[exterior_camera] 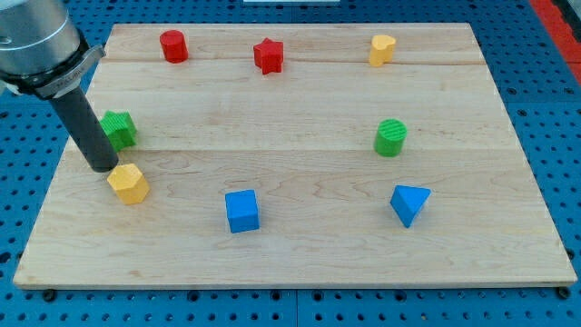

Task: Move the yellow hexagon towards the bottom left of the board

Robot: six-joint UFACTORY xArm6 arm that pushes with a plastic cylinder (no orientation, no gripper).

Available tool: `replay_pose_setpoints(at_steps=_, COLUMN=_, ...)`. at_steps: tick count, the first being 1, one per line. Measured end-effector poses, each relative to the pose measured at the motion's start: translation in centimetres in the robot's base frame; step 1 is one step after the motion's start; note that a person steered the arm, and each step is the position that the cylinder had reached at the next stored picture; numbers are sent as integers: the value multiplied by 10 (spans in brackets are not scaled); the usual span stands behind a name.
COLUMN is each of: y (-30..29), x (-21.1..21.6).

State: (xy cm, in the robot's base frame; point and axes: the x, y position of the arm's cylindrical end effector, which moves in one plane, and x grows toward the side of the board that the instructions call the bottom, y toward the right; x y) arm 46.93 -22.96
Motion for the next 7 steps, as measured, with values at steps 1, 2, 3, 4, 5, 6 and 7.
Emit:
replay_pose_setpoints(at_steps=1, y=12, x=0)
replay_pose_setpoints(at_steps=2, y=18, x=1)
replay_pose_setpoints(at_steps=3, y=43, x=-1)
replay_pose_setpoints(at_steps=4, y=52, x=5)
replay_pose_setpoints(at_steps=5, y=45, x=26)
replay_pose_setpoints(at_steps=6, y=40, x=48)
replay_pose_setpoints(at_steps=7, y=39, x=55)
